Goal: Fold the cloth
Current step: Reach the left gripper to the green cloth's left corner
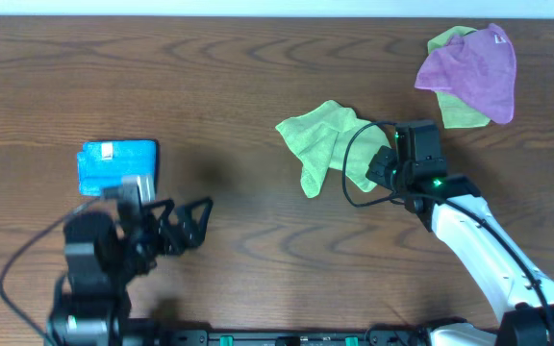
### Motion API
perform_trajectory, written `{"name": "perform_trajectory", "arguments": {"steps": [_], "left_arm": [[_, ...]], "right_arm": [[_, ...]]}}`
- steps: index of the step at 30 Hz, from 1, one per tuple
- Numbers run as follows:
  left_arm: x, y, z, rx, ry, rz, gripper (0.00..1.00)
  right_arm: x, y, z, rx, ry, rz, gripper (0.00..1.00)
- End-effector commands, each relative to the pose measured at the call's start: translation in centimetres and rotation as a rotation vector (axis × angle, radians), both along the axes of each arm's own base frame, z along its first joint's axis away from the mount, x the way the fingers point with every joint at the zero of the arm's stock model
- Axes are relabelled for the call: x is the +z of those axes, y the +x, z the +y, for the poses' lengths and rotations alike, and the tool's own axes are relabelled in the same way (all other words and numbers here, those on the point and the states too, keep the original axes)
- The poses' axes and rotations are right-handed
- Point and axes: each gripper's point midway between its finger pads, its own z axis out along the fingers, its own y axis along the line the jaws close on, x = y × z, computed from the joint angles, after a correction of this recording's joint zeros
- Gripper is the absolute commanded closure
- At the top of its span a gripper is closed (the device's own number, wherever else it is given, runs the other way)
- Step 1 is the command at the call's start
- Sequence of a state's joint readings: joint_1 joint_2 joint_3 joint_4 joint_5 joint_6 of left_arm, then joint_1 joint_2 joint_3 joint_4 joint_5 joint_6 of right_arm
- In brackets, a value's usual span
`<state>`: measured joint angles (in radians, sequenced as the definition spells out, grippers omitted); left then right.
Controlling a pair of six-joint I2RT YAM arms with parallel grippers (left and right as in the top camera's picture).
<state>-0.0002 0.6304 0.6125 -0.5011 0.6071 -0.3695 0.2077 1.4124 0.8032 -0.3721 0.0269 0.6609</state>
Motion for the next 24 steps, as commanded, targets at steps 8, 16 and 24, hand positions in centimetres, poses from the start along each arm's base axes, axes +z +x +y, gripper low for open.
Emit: {"name": "perform_trajectory", "arguments": {"steps": [8,16,24], "left_arm": [[0.1,5.1,-4.5,-0.140,-0.180,0.266,0.05],[-3.7,8.8,-8.4,-0.118,-0.268,0.395,0.05],[-7.5,9.3,-13.9,-0.133,-0.271,0.486,0.05]], "right_arm": [[0.9,0.3,0.1,0.004,0.010,-0.022,0.93],[0.9,0.2,0.1,0.004,0.009,-0.017,0.92],[0.8,0.1,0.3,0.013,0.021,-0.011,0.92]]}}
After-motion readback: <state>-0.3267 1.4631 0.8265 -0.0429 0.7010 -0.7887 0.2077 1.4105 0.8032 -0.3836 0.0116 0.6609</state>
